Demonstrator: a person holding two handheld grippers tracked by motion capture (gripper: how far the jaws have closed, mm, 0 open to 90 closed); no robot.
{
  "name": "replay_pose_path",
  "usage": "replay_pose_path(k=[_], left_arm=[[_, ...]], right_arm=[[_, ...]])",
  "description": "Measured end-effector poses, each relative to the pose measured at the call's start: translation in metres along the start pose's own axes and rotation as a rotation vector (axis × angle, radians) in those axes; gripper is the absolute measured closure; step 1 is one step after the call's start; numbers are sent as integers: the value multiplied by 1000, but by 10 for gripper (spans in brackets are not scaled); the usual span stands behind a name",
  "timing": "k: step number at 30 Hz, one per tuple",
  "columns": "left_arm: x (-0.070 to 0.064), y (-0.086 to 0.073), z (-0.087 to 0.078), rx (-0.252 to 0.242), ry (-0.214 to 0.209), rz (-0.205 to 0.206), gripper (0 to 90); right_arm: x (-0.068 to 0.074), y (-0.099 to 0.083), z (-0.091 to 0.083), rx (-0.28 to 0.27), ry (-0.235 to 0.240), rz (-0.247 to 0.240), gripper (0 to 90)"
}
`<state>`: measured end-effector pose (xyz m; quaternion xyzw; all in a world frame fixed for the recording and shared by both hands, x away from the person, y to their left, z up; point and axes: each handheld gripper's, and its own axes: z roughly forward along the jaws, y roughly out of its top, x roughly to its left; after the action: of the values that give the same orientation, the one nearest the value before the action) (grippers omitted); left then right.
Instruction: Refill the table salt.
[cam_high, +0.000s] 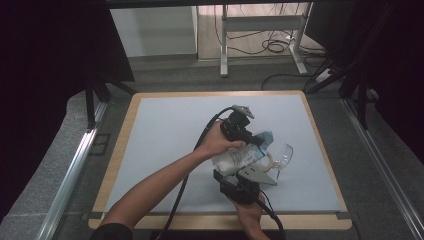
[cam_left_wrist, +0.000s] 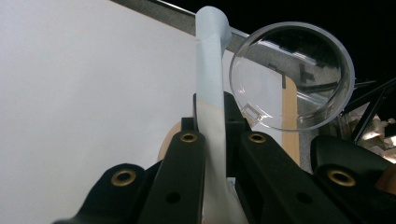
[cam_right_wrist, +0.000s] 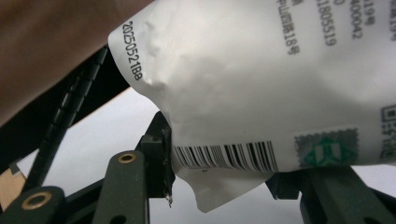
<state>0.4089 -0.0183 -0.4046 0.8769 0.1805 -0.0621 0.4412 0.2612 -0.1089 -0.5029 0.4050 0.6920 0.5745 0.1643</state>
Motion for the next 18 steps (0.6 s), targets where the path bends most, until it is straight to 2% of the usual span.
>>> replay_pose_path(k=[2,18], left_arm=[[-1,1,0,6,5,4,900],[0,2,-4,5,-7,-6,899]], right_arm=[[2,1,1,-7,0,14,519],[1,2,-5,-10,14,-7,524]])
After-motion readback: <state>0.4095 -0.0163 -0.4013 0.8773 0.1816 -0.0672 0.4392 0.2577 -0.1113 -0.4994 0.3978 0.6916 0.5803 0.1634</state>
